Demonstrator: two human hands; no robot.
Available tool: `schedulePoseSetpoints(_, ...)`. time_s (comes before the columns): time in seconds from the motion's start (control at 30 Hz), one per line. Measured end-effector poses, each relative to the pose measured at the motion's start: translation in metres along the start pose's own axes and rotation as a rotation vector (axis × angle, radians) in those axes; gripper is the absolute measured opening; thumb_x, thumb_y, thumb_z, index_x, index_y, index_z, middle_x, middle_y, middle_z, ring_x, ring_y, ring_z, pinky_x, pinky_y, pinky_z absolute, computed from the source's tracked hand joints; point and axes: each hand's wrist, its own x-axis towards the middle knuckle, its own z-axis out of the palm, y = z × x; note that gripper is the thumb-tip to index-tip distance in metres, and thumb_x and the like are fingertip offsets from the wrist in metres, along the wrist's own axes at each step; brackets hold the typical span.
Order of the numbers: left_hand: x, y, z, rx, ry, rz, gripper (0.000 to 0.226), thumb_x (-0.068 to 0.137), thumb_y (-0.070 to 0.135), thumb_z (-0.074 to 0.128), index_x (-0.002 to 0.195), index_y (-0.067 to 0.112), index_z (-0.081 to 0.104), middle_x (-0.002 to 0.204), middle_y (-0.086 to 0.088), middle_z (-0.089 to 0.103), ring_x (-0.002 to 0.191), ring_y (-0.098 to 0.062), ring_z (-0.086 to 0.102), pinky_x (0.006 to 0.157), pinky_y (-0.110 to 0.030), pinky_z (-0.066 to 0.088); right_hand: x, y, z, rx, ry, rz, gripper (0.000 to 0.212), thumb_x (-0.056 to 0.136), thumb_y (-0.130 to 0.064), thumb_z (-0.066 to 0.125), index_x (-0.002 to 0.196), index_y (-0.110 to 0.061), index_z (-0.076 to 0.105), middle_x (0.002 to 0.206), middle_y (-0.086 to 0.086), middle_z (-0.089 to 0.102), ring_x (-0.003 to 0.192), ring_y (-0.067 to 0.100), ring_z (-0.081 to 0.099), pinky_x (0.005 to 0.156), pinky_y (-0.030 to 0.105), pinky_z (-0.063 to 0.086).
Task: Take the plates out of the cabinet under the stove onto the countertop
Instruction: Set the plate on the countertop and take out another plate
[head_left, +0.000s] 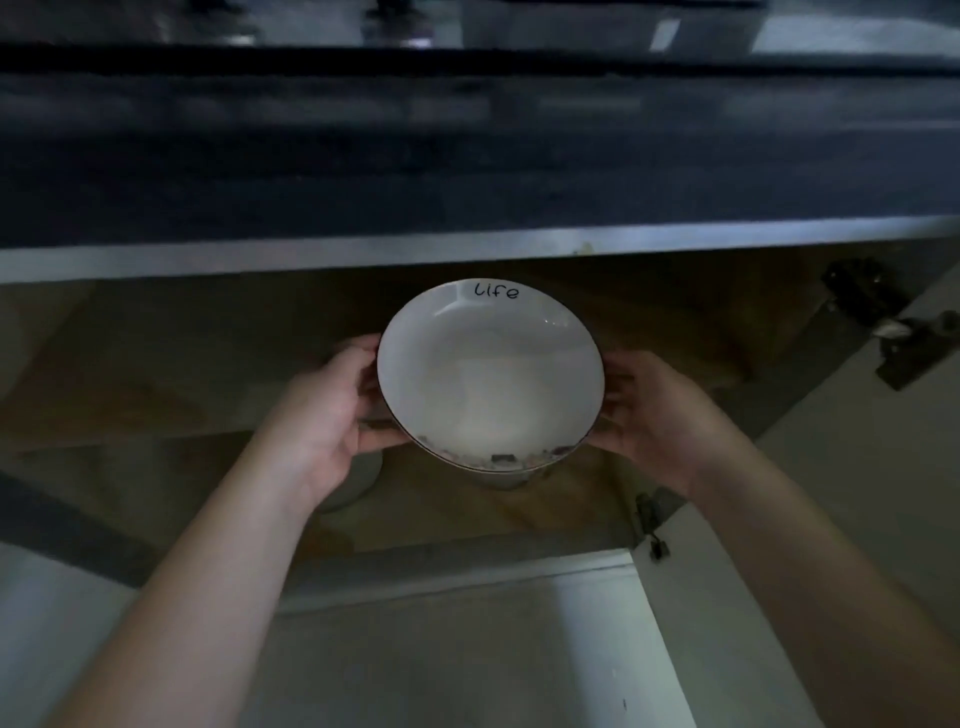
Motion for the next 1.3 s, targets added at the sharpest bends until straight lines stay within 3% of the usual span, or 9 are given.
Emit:
schedulePoseSetpoints(0.1, -0.02, 0.007, -0.011, 0.002, 0.048, -0.032, 0.026, 0.102, 0.03, 0.041, 0.117, 0.029, 0.062, 0.116, 0.002, 0.068, 0.101, -0.019, 0.067, 0.051, -0.036, 0.058, -0.02, -0.008, 0.011, -0.032, -0.001, 0.052, 0.025, 0.101, -0.032, 0.041, 0.102, -0.023, 0.065, 0.092, 0.0, 0.076, 0.085, 0.019, 0.074, 0.067, 0.041, 0.061)
schedulePoseSetpoints(0.23, -0.06, 0.018, -0.023, -0.026, 0.112, -0.09, 0.03, 0.1, 0.032, 0.04, 0.115, 0.03, 0.066, 0.114, 0.005, 0.071, 0.102, -0.015, 0.067, 0.051, -0.034, 0.057, -0.06, -0.016, 0.021, -0.121, 0.009, 0.133, 0.031, 0.099, -0.036, 0.037, 0.112, -0.025, 0.064, 0.1, 0.002, 0.076, 0.092, 0.023, 0.073, 0.078, 0.047, 0.06)
schedulePoseSetpoints(0.4, -0.126, 0.024, -0.047, -0.101, 0.095, -0.266, 0.039, 0.094, 0.04, 0.04, 0.121, 0.028, 0.066, 0.12, 0.007, 0.07, 0.106, -0.016, 0.065, 0.054, -0.036, 0.057, -0.13, -0.009, 0.035, -0.102, 0.059, 0.236, 0.035, 0.098, -0.04, 0.04, 0.114, -0.025, 0.067, 0.105, -0.001, 0.073, 0.093, 0.018, 0.071, 0.065, 0.034, 0.059)
schedulePoseSetpoints(0.6, -0.223, 0.04, -0.087, -0.132, 0.11, -0.438, 0.042, 0.077, 0.044, 0.047, 0.11, 0.035, 0.072, 0.117, 0.01, 0.071, 0.107, -0.014, 0.065, 0.059, -0.039, 0.057, -0.228, -0.007, 0.055, -0.139, 0.041, 0.381, 0.032, 0.102, -0.028, 0.035, 0.12, -0.021, 0.061, 0.108, 0.008, 0.066, 0.095, 0.027, 0.065, 0.088, 0.051, 0.053)
schedulePoseSetpoints(0.73, -0.292, 0.061, -0.107, -0.182, 0.159, -0.475, 0.042, 0.076, 0.041, 0.048, 0.109, 0.035, 0.072, 0.118, 0.008, 0.071, 0.109, -0.016, 0.065, 0.062, -0.042, 0.058, -0.282, -0.034, 0.069, -0.219, 0.011, 0.436, 0.031, 0.099, -0.02, 0.037, 0.111, -0.026, 0.065, 0.097, 0.006, 0.069, 0.088, 0.022, 0.066, 0.087, 0.048, 0.052)
schedulePoseSetpoints(0.87, -0.349, 0.088, -0.109, -0.199, 0.19, -0.433, 0.035, 0.091, 0.033, 0.043, 0.114, 0.033, 0.069, 0.121, 0.008, 0.069, 0.116, -0.022, 0.061, 0.065, -0.043, 0.058, -0.338, -0.071, 0.085, -0.291, -0.023, 0.436, 0.03, 0.098, -0.016, 0.038, 0.111, -0.029, 0.063, 0.093, 0.003, 0.073, 0.083, 0.015, 0.069, 0.077, 0.035, 0.056)
schedulePoseSetpoints(1.0, -0.394, 0.147, -0.112, -0.215, 0.167, -0.418, 0.032, 0.094, 0.032, 0.045, 0.113, 0.033, 0.071, 0.119, 0.008, 0.07, 0.116, -0.022, 0.062, 0.073, -0.049, 0.059, -0.39, -0.12, 0.102, -0.298, -0.053, 0.361, 0.03, 0.098, -0.018, 0.039, 0.116, -0.027, 0.062, 0.099, 0.007, 0.072, 0.091, 0.021, 0.067, 0.087, 0.044, 0.054)
schedulePoseSetpoints(1.17, -0.451, 0.22, -0.132, -0.216, 0.14, -0.33, 0.04, 0.079, 0.041, 0.054, 0.112, 0.031, 0.073, 0.114, 0.004, 0.072, 0.112, -0.023, 0.064, 0.079, -0.056, 0.059, -0.45, -0.168, 0.126, -0.254, -0.105, 0.271, 0.027, 0.102, -0.025, 0.042, 0.117, -0.025, 0.064, 0.103, 0.005, 0.073, 0.096, 0.027, 0.069, 0.088, 0.048, 0.056)
schedulePoseSetpoints(1.3, -0.494, 0.262, -0.139, -0.164, 0.148, -0.229, 0.039, 0.085, 0.037, 0.048, 0.117, 0.035, 0.071, 0.117, 0.007, 0.071, 0.111, -0.019, 0.065, 0.073, -0.048, 0.059, -0.483, -0.202, 0.139, -0.328, -0.191, 0.199, 0.023, 0.101, -0.022, 0.047, 0.119, -0.025, 0.062, 0.108, 0.004, 0.072, 0.096, 0.02, 0.07, 0.076, 0.036, 0.06)
